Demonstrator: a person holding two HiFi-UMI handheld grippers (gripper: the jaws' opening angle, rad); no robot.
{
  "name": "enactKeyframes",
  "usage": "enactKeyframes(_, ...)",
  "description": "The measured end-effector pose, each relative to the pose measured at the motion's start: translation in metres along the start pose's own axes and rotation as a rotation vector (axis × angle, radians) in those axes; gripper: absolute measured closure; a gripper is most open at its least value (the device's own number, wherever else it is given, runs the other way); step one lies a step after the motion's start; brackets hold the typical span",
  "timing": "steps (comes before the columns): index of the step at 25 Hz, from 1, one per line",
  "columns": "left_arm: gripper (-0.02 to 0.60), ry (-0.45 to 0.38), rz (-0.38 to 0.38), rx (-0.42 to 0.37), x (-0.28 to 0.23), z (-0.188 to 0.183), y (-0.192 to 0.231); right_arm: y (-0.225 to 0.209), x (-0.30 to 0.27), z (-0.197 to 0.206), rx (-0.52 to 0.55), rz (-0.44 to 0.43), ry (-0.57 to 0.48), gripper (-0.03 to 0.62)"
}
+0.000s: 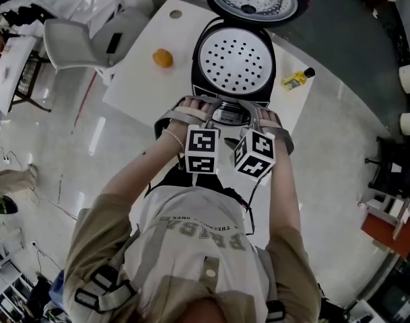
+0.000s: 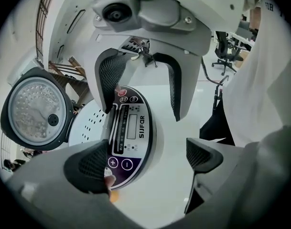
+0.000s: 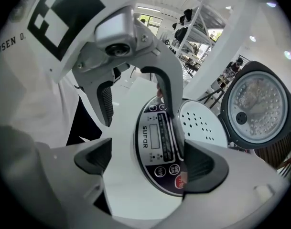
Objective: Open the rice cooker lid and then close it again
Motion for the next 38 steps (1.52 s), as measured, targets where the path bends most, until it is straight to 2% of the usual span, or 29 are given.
enactKeyframes(16,0.056,-0.01,0.023,0.015,0.001,0.0,0.002,-0.003,0.0,-0.001,-0.029,0.0,-0.046,0.14)
enactKeyframes(21,0.057,-0.03,0.035,0.051,0.001,-0.001,0.003,-0.004,0.002,-0.003,-0.053,-0.013,-0.077,0.14)
enactKeyframes(28,0.064,-0.145,0.04,0.187,0.007,-0.005,0.01,-0.006,0.005,-0.006,-0.166,-0.001,-0.226,0.14)
enactKeyframes(34,0.064,-0.176,0.013,0.239,0.023,-0.003,0.019,-0.015,0.026,-0.007,-0.293,-0.016,-0.368,0.14)
enactKeyframes(38,0.064,-0.19,-0.026,0.28,0.032,0.0,0.028,-0.03,0.043,-0.007,-0.326,0.002,-0.463,0.14)
Point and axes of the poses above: the fingertips, and each gripper's own axes: x backward along the fingers, y to its left, z out of its underside, the point moved 3 cm from there along x, backward along the fingers, and after that the axes turned 10 degrees about -x, right-handed, at the moved point
